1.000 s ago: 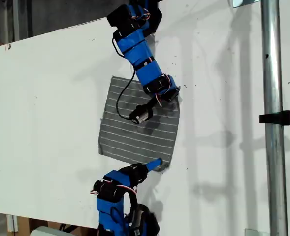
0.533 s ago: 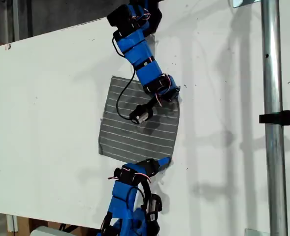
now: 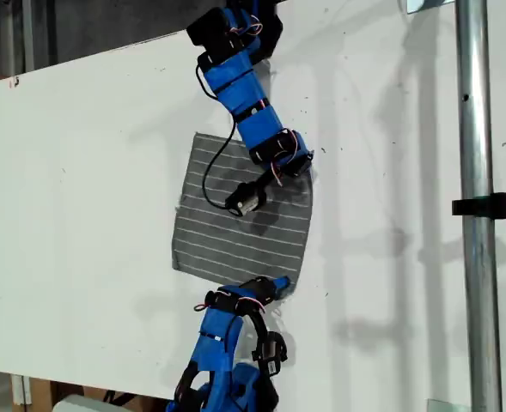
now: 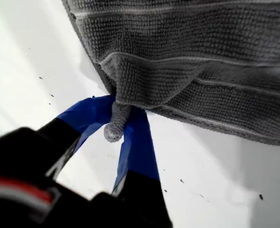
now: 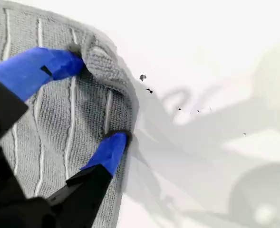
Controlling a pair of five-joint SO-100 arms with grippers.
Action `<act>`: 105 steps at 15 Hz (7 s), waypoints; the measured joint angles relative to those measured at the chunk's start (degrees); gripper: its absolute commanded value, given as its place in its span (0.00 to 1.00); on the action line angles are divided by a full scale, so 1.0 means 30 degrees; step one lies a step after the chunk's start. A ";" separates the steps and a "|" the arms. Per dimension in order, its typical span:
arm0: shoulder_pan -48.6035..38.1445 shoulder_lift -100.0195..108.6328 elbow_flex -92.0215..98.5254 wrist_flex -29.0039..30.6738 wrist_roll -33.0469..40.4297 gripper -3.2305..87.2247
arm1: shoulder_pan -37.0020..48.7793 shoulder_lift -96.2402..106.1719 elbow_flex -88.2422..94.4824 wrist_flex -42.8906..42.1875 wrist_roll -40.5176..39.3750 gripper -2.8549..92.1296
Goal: Grasp corners of a towel and fold twice.
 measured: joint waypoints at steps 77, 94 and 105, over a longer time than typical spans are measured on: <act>-0.0322 3.9873 2.3291 -0.2783 -0.4893 0.05 | 1.6465 1.4004 1.6758 -0.7207 -0.0820 0.03; -0.0322 3.9902 2.3350 -0.2666 -0.4893 0.04 | 1.3711 2.7158 1.8018 -0.5361 0.0820 0.03; -0.0293 3.9902 2.3350 -0.2520 -0.4893 0.04 | 1.1367 2.8535 1.6758 0.6387 0.4512 0.35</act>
